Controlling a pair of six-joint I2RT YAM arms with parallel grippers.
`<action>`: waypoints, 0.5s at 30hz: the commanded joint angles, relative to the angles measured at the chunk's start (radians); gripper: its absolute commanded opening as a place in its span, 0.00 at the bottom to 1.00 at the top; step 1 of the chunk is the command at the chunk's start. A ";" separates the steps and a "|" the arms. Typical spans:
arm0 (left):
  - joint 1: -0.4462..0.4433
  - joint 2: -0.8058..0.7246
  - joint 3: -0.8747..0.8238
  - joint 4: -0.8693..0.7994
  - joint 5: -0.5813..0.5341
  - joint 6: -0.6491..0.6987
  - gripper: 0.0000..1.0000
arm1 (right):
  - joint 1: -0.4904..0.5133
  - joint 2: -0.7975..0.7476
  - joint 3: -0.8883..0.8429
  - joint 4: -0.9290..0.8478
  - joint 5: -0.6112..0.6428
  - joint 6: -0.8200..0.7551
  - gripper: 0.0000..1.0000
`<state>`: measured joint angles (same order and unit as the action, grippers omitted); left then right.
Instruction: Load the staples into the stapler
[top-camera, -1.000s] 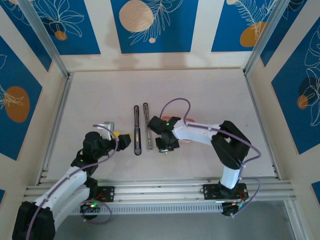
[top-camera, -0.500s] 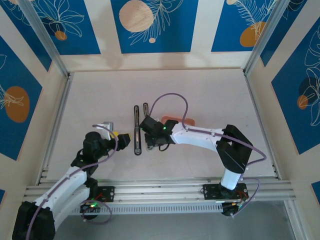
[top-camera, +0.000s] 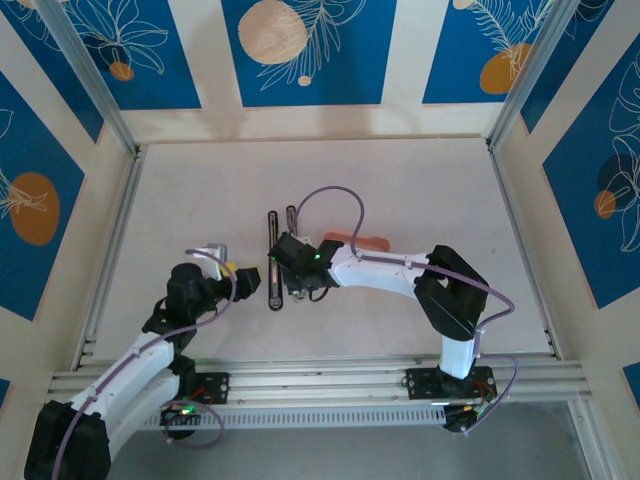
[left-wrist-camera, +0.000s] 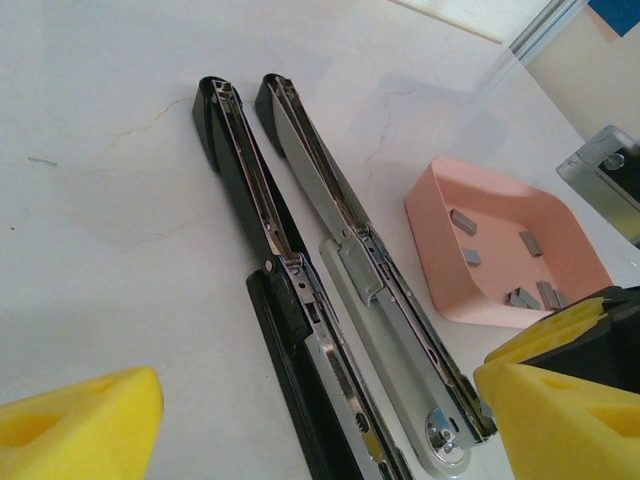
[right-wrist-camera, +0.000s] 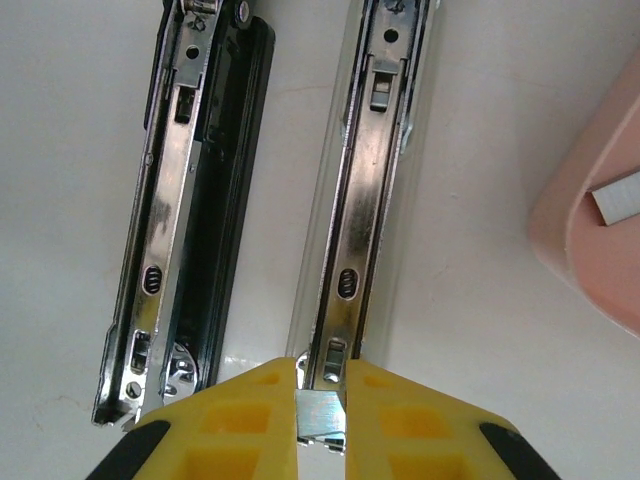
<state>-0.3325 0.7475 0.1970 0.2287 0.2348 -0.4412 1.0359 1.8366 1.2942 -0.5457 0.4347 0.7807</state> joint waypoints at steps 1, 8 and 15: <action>-0.009 0.005 -0.008 0.022 -0.002 0.022 0.86 | 0.007 0.019 0.031 -0.002 -0.004 0.023 0.15; -0.009 0.017 -0.007 0.028 0.000 0.027 0.86 | 0.002 0.033 0.038 -0.025 -0.001 0.034 0.15; -0.009 0.017 -0.005 0.024 0.001 0.033 0.86 | 0.002 0.043 0.033 -0.037 -0.019 0.046 0.15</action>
<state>-0.3325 0.7628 0.1970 0.2314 0.2348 -0.4347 1.0359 1.8580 1.3071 -0.5549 0.4282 0.8001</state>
